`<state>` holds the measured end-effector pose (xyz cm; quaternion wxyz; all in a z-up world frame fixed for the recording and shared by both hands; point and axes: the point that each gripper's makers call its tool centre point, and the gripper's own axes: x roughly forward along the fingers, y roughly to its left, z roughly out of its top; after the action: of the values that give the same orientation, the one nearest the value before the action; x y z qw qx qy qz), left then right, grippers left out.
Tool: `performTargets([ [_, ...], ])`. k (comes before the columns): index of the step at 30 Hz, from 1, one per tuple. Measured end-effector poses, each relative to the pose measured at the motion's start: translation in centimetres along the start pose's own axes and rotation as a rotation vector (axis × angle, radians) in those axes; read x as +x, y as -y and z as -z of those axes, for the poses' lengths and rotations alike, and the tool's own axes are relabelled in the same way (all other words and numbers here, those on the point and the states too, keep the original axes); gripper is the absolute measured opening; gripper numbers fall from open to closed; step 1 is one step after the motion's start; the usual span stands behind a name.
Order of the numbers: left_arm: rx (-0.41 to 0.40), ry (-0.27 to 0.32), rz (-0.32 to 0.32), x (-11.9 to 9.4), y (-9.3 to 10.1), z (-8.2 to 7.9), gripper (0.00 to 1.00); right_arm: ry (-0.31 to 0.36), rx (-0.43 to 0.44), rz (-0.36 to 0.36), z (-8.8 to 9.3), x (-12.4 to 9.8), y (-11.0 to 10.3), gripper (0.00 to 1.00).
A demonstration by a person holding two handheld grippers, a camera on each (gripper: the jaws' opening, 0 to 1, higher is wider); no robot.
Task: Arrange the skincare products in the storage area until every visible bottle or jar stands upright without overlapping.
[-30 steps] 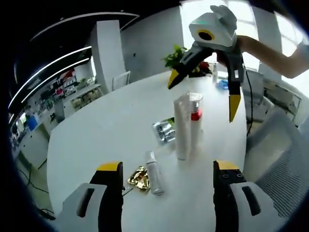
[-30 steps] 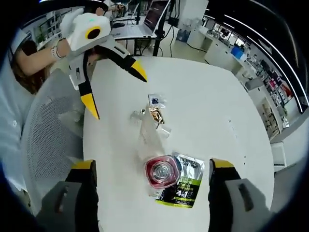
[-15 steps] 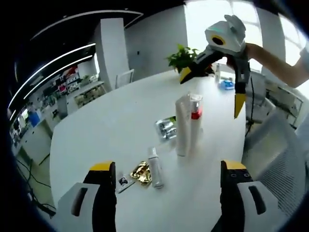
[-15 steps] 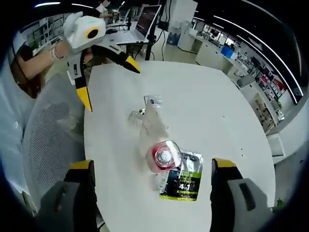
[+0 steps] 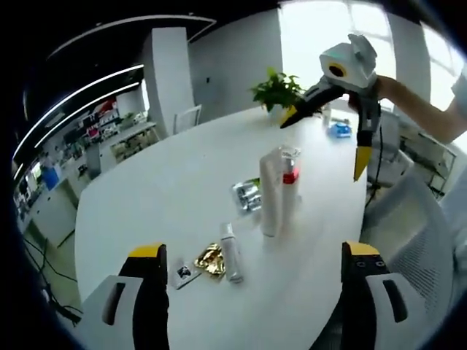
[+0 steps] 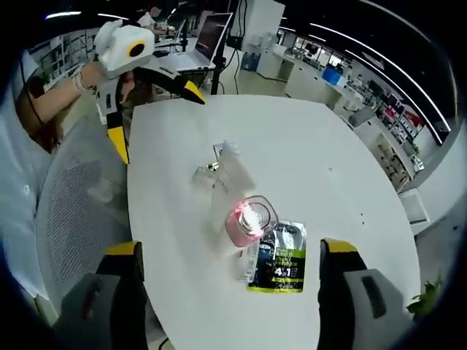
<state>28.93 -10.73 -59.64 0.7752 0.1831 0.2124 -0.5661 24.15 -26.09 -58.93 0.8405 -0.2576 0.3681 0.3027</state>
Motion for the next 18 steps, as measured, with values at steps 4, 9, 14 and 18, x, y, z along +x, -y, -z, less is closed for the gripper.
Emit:
performTargets([
  [4,-0.007,0.014,-0.005,0.0,-0.1,-0.3,0.97,0.001,0.01,0.006,0.2,-0.1,-0.2,1.0],
  [9,-0.004,0.011,-0.009,-0.1,-0.2,-0.5,0.97,0.019,0.029,0.017,0.2,-0.2,-0.3,1.0],
  [14,-0.001,0.008,-0.01,0.0,-0.2,-0.5,0.97,0.024,0.051,0.018,0.8,-0.2,-0.6,1.0],
  [18,0.006,0.002,-0.003,0.1,-0.1,-0.5,0.97,0.027,0.071,0.012,1.1,-0.1,-0.9,1.0],
])
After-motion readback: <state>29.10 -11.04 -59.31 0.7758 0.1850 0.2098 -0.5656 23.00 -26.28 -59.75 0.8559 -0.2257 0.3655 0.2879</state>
